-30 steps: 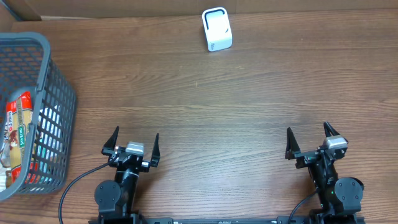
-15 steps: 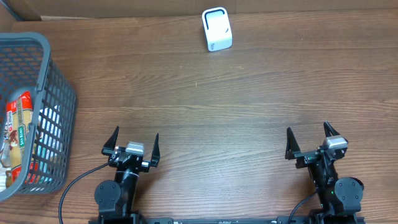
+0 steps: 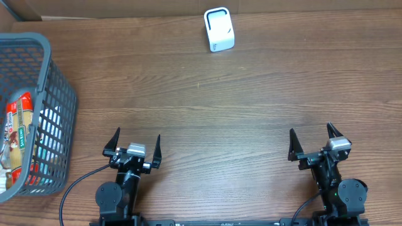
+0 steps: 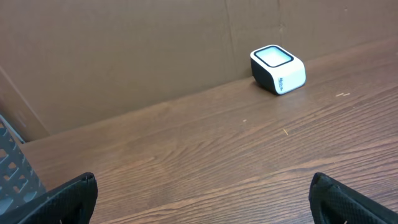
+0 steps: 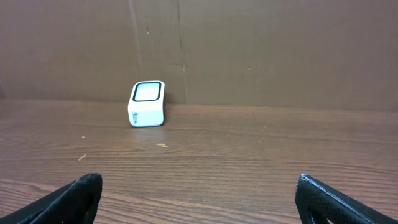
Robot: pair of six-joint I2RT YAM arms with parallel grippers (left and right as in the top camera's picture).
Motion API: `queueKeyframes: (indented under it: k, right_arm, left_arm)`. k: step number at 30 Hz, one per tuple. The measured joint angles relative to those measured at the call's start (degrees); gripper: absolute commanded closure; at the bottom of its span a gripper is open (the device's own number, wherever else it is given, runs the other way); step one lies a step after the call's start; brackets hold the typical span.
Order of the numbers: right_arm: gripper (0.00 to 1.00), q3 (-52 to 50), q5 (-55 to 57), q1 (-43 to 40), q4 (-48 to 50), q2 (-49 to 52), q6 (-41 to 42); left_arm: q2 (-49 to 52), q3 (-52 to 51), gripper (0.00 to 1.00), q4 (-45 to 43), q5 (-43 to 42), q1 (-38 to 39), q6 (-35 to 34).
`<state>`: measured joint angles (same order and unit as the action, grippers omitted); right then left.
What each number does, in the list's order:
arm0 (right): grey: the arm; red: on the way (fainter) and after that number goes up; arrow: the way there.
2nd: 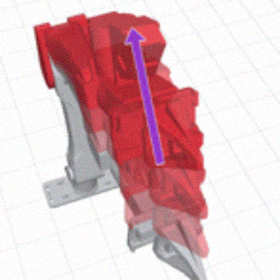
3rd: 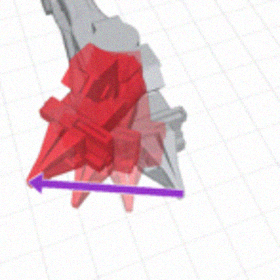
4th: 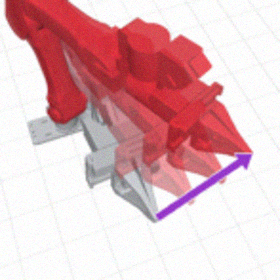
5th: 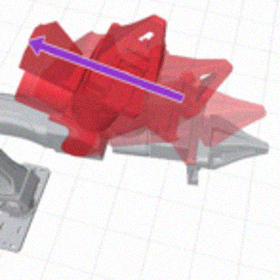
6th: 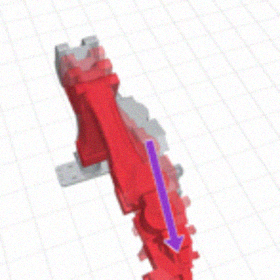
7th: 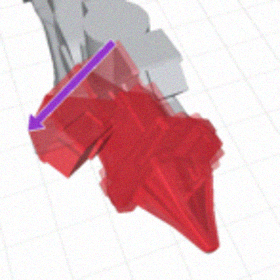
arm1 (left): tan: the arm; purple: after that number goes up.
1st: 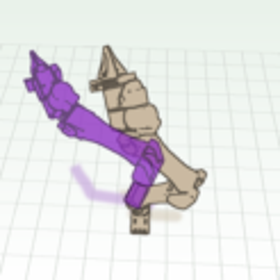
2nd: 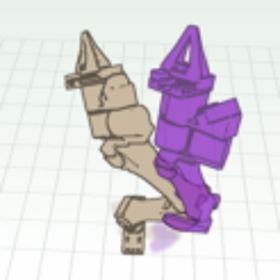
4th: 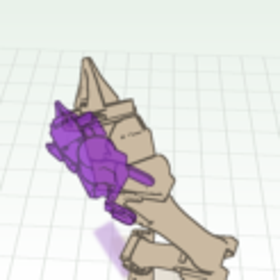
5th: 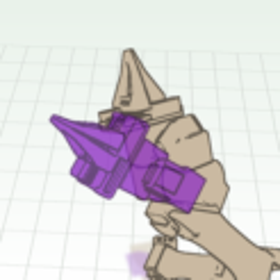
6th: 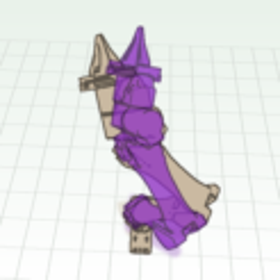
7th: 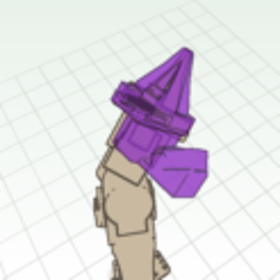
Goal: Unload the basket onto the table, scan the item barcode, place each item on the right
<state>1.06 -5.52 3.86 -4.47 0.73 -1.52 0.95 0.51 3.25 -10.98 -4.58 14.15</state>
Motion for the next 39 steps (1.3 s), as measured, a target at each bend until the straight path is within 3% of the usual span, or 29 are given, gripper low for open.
queueKeyframes:
  k: [39]
  right_arm:
    - [0.00,0.00,0.00,0.00,0.00,0.00,0.02]
  left_arm:
    - [0.00,0.00,0.00,0.20,1.62,0.00,0.02]
